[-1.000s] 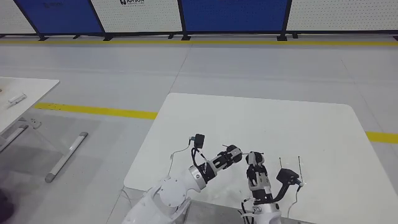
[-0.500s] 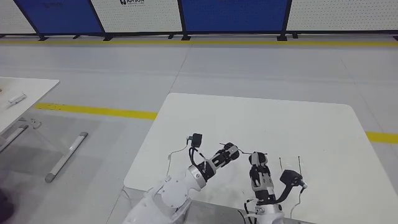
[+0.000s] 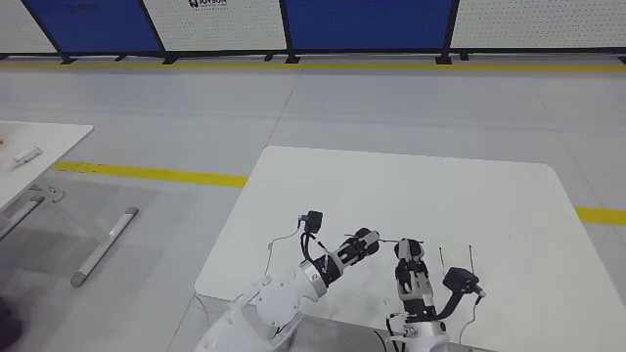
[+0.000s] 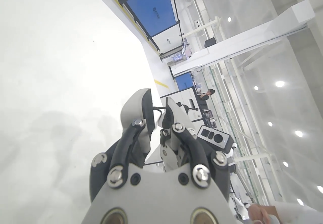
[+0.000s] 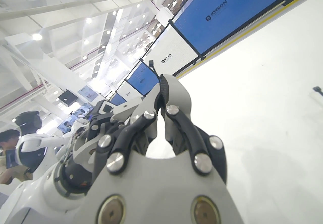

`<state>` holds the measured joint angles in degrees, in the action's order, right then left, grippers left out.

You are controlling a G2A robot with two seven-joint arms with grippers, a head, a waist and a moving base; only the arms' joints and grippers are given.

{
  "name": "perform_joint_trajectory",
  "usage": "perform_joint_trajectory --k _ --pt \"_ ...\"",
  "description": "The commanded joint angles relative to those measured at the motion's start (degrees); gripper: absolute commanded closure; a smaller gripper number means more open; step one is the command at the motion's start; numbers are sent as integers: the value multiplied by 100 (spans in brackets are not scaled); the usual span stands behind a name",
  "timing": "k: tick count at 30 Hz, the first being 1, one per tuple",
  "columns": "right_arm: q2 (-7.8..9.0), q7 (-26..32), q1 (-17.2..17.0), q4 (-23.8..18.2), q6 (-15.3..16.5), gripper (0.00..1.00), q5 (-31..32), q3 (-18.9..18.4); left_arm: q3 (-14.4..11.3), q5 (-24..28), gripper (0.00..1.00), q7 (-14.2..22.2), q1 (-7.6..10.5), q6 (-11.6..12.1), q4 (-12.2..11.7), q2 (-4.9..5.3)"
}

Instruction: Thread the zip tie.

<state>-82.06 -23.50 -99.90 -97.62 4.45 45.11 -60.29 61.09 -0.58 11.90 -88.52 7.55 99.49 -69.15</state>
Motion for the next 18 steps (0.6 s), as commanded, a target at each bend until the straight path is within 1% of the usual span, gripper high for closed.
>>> perform_joint_trajectory --k 1,3,6,12,15,18 --pt "-1 -5 2 0 -12 100 6 3 -2 -17 84 7 2 -13 5 3" --pt "-2 -20 4 -1 -26 100 24 5 -6 -29 84 8 -2 -24 16 6" --pt "-5 -40 11 1 -43 100 39 13 -24 -86 87 20 -10 -62 38 12" --pt "-11 -87 26 14 -69 100 72 28 -68 -144 87 14 7 -140 54 14" --pt "-14 -96 34 21 -80 100 80 33 -85 -134 85 17 30 -174 50 13" --pt "-16 -103 42 29 -91 100 85 36 -102 -133 89 15 55 -203 48 11"
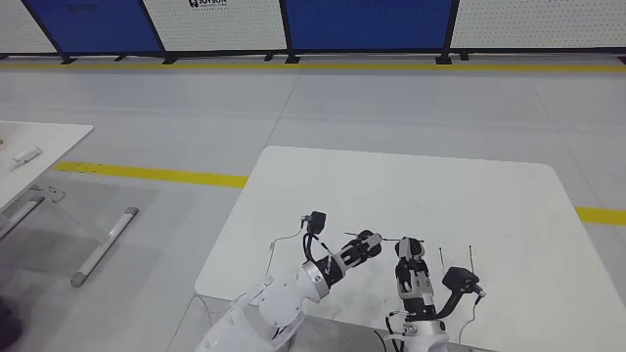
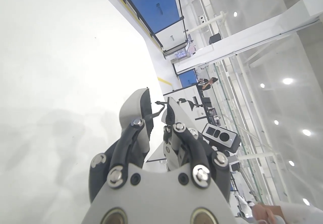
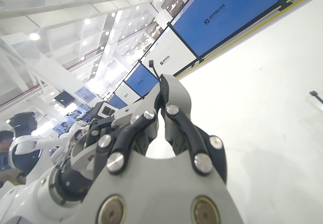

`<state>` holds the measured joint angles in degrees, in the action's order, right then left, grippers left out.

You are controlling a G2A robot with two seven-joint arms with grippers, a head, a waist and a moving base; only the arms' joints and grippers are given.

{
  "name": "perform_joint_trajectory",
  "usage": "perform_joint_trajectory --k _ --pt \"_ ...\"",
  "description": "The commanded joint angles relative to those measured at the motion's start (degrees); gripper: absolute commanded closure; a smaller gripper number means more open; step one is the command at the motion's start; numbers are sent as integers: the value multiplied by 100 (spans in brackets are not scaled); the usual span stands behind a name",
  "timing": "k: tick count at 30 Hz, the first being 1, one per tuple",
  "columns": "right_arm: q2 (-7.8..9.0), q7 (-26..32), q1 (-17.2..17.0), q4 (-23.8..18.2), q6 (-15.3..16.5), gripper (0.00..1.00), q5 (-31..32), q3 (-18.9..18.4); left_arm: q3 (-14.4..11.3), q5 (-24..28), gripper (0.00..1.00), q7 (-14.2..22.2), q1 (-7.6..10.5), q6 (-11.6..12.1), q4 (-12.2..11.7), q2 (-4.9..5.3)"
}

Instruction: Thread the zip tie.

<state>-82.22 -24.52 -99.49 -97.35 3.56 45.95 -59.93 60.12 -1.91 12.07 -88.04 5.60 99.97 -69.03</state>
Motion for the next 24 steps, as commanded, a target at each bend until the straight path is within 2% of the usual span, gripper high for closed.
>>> perform_joint_trajectory --k 1,3,11,24 --pt "-1 -4 4 4 -7 100 8 2 -8 0 91 -4 18 -22 -2 -1" --pt "-3 -6 11 9 -11 100 15 4 -14 -8 100 -12 31 -41 -5 -1" --pt "-6 113 56 44 -19 100 23 24 -28 20 100 79 65 -40 -24 8" --pt "15 462 60 12 83 100 -97 -26 24 249 100 398 45 148 30 46"
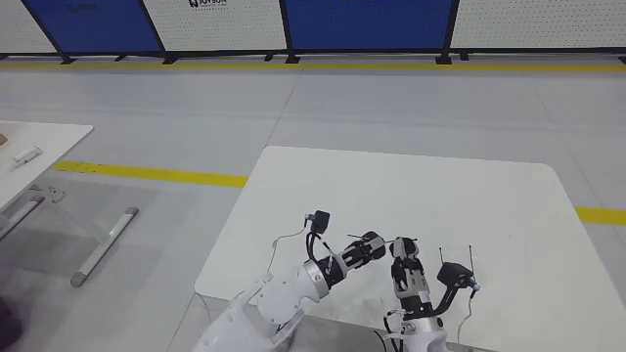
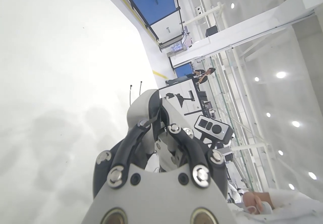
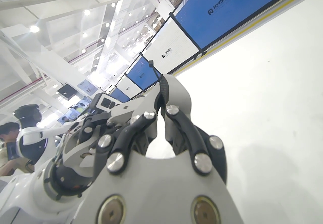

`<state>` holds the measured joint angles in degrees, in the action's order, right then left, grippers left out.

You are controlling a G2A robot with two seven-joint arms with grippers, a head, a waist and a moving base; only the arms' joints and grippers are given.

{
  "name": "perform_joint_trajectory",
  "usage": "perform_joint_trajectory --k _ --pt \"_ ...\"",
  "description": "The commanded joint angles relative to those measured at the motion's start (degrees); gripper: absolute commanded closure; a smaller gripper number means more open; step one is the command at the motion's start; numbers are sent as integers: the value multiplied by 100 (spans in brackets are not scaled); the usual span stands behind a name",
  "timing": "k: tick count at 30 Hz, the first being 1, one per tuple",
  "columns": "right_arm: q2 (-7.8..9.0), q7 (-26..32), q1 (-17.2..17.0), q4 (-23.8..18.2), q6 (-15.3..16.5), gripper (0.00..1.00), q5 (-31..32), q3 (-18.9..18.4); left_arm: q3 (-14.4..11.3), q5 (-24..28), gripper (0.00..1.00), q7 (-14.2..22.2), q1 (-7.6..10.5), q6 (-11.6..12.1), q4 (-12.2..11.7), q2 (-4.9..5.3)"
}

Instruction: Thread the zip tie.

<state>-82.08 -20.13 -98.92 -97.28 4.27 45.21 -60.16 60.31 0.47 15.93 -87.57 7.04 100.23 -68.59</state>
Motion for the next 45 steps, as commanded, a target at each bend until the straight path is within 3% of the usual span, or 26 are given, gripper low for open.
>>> perform_joint_trajectory --k 1,8,18,28,36,38,45 --pt "2 60 7 6 39 100 -64 -7 11 14 100 5 -4 3 7 5" --pt "10 101 -16 -28 33 100 -207 -86 -5 -67 100 -209 9 -82 -5 2" --pt "28 120 -63 -87 105 84 -178 -125 -89 -104 100 -364 56 -158 -10 -13" --pt "51 115 -113 -127 150 95 -103 -170 -134 -71 100 -394 75 -187 9 -17" --pt "63 104 -133 -174 142 90 -11 -178 -180 -153 100 -384 69 -159 14 -12" --pt "65 98 -136 -180 136 100 4 -178 -188 -198 100 -367 57 -126 29 -7" --pt "71 91 -137 -167 83 100 120 -160 -180 -266 100 -337 6 -12 67 12"
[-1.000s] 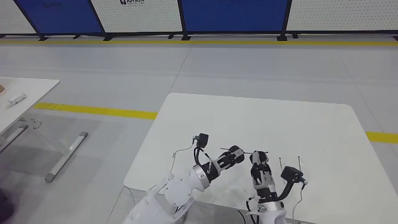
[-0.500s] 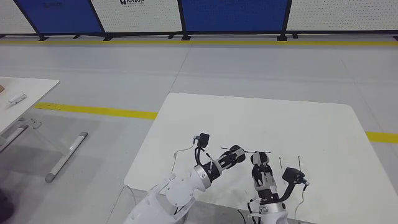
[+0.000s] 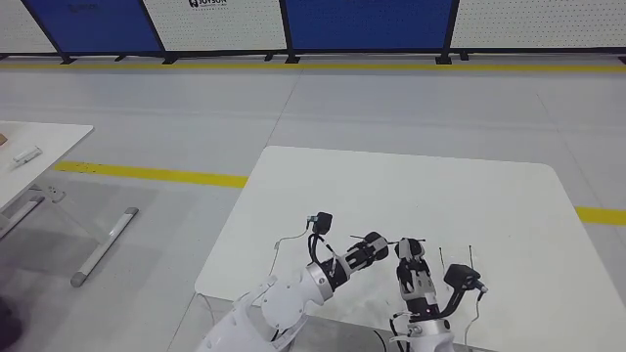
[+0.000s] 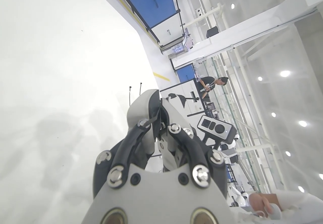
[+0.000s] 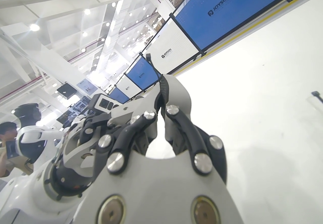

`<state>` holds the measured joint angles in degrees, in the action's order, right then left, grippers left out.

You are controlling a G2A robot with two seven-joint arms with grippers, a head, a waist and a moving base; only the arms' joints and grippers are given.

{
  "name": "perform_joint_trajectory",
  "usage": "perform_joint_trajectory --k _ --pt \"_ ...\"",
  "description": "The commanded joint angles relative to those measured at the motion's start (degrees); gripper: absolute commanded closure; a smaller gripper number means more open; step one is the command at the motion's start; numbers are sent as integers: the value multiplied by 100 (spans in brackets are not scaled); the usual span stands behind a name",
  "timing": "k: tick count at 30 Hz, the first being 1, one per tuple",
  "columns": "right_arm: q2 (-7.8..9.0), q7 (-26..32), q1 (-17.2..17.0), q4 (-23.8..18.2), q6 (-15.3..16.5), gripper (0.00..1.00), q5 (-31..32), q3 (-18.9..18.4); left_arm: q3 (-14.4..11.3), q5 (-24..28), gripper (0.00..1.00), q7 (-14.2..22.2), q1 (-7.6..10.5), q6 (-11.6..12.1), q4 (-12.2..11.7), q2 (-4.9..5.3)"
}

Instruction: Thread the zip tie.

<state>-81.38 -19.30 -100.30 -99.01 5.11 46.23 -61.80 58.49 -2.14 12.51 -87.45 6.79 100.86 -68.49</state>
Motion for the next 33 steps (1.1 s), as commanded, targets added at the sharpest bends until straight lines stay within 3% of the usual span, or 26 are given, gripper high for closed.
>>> perform_joint_trajectory --k 1,12,18,21,23,26,29,33 --pt "3 25 1 13 4 100 28 11 4 -20 100 10 -12 31 14 6" --pt "34 386 26 35 301 100 -170 -8 -3 -85 100 34 -58 121 79 27" --pt "38 333 13 22 278 100 -255 -35 21 -81 100 -2 -66 71 72 35" --pt "40 259 -4 4 256 86 -244 -42 23 -83 100 -26 -66 47 59 38" --pt "41 198 -15 -4 246 83 -224 -44 18 -87 100 -37 -63 36 50 38" --pt "42 114 -35 -21 246 85 -190 -36 12 -94 100 -54 -59 14 37 39" --pt "45 55 -53 -31 252 100 -154 -30 9 -92 100 -65 -55 -4 31 40" --pt "46 13 -58 -29 217 100 -136 -28 16 -66 100 -86 -55 2 19 42"
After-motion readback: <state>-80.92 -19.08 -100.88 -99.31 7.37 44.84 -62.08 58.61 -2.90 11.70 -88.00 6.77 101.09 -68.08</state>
